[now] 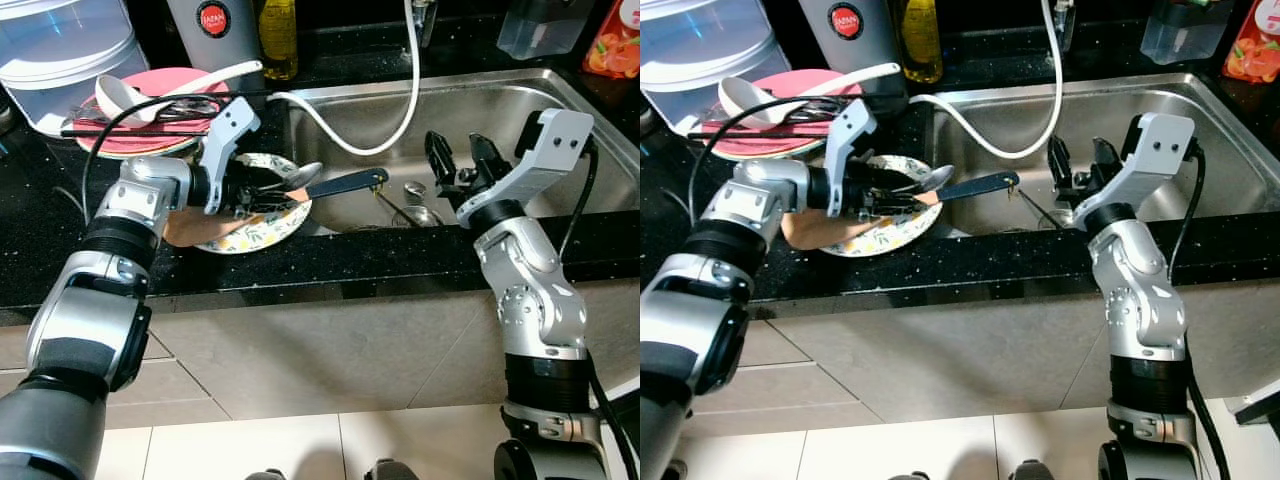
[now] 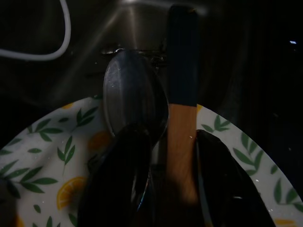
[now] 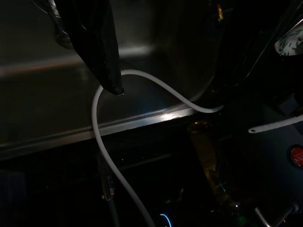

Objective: Kitchen organization

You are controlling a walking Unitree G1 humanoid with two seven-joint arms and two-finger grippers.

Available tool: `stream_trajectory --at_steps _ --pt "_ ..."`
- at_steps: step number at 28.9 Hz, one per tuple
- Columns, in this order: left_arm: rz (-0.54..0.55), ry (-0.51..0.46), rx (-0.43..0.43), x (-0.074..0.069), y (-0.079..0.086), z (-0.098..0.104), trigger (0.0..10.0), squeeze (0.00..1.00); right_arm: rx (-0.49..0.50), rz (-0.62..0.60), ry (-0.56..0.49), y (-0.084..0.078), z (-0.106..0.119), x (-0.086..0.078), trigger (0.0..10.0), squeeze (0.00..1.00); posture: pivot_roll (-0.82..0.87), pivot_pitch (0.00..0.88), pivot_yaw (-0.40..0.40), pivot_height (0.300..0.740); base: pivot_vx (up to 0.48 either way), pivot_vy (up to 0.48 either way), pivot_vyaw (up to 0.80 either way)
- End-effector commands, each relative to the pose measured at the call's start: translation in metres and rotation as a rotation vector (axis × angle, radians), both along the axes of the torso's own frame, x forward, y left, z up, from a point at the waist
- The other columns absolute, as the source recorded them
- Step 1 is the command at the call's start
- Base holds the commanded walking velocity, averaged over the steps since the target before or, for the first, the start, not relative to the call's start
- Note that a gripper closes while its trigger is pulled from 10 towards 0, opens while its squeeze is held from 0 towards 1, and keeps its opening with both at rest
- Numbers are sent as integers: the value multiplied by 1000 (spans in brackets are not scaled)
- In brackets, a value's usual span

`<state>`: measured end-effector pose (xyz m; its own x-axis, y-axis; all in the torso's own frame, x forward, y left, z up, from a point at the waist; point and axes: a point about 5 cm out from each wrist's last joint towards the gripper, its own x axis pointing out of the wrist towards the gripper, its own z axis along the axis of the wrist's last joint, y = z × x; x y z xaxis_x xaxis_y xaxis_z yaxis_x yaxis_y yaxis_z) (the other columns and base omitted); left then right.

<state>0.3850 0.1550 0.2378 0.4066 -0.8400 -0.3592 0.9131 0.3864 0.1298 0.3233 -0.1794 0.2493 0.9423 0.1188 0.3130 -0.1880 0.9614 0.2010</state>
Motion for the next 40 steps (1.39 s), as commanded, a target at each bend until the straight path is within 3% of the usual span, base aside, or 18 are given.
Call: stream_trajectory --at_steps 1,4,5,6,11,12,16,26,29,31,32,40 --pt "4 86 57 -5 6 -27 0 0 2 2 7 1 0 -2 10000 0 7 107 75 740 0 0 0" --pt "19 66 46 -5 9 -24 0 0 2 2 8 1 0 -2 10000 0 8 106 75 740 0 0 0" --pt "41 29 28 -4 11 -17 3490 0 2 2 8 1 0 -2 10000 0 8 106 75 740 0 0 0" --pt "60 -7 11 -4 12 -11 10000 0 3 2 7 1 0 -2 10000 0 11 103 75 740 0 0 0" --pt "86 -114 -63 -5 12 11 10000 0 4 3 6 1 0 -2 10000 0 12 101 71 740 0 0 0" --pt "82 -182 -94 -10 12 25 10000 0 4 5 6 1 0 -2 10000 0 15 98 67 740 0 0 0" --pt "82 -250 -147 -20 9 41 10000 0 5 17 7 3 0 0 10000 0 28 90 55 740 0 0 0" --pt "80 -280 -185 -40 -1 40 10000 0 7 46 4 10 1 6 10000 0 39 78 43 740 0 0 0" --pt "101 -249 -200 -40 -1 35 10000 0 7 49 4 10 1 6 10000 0 39 78 43 740 0 0 0" --pt "142 -184 -178 -35 4 21 10000 0 6 51 4 11 1 7 10000 0 42 74 36 740 0 0 0" --pt "169 -139 -192 -32 9 17 10000 1000 5 53 4 11 2 7 10000 0 42 74 36 740 0 0 0" --pt "207 -41 -170 -26 18 2 10000 1000 1 53 2 10 2 8 10000 0 35 74 36 740 0 0 0"
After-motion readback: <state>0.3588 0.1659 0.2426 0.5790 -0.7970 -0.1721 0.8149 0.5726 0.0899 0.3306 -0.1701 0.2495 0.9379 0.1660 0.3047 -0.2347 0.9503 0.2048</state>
